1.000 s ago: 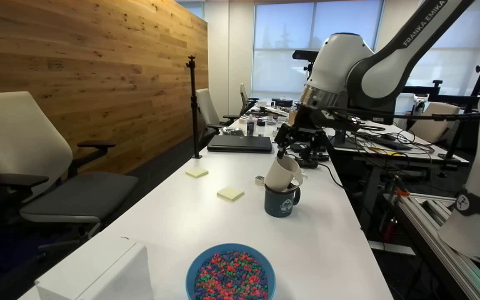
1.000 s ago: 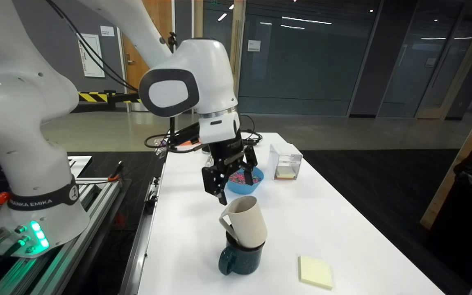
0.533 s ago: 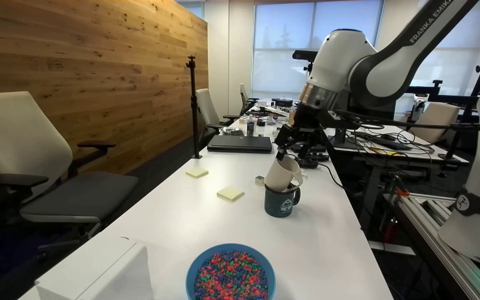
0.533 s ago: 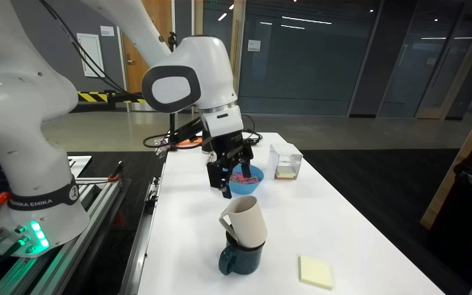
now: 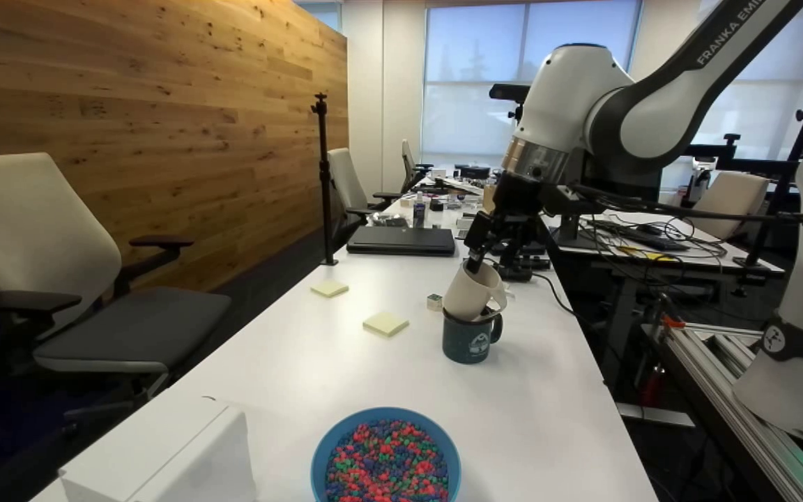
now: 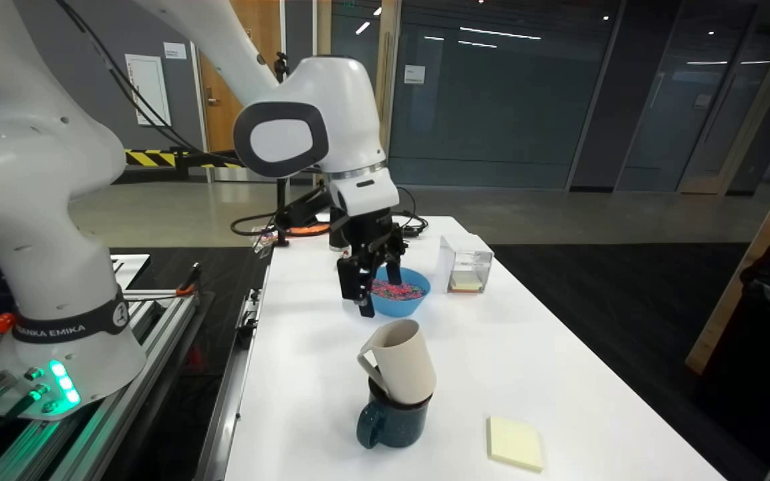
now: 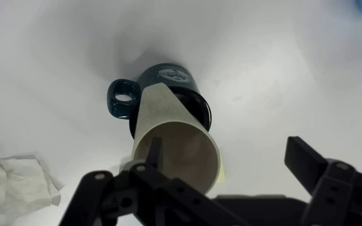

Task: Put the white mug on top of the dark green mug.

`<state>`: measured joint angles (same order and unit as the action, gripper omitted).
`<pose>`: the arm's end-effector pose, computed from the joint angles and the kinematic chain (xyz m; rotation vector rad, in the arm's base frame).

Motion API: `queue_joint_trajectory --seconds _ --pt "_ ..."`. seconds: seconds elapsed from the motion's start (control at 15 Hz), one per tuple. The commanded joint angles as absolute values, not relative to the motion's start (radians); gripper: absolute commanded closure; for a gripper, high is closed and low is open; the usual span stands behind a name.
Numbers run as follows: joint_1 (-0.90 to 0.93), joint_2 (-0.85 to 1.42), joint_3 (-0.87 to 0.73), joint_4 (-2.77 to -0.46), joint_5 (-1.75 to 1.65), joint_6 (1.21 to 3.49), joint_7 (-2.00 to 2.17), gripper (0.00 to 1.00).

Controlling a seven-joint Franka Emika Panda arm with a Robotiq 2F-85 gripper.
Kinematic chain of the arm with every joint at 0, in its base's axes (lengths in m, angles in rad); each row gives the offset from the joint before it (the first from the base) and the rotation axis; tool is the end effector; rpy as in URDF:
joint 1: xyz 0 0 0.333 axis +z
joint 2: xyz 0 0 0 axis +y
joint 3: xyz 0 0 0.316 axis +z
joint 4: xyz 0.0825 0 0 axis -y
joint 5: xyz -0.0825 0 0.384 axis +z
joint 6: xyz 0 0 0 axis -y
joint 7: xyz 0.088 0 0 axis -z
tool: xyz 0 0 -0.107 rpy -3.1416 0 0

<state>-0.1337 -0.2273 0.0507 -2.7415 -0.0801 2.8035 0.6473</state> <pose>0.4149 -0.0314 0.3193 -2.9105 0.9940 -0.4500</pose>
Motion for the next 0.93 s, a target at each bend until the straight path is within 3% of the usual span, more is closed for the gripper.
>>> queue_joint_trajectory --seconds 0.0,0.87 --pt "-0.15 -0.282 0.043 -2.75 -0.045 2.751 0.634 0.0" --pt "-0.178 -0.31 0.058 -2.749 -0.056 2.761 0.654 0.0"
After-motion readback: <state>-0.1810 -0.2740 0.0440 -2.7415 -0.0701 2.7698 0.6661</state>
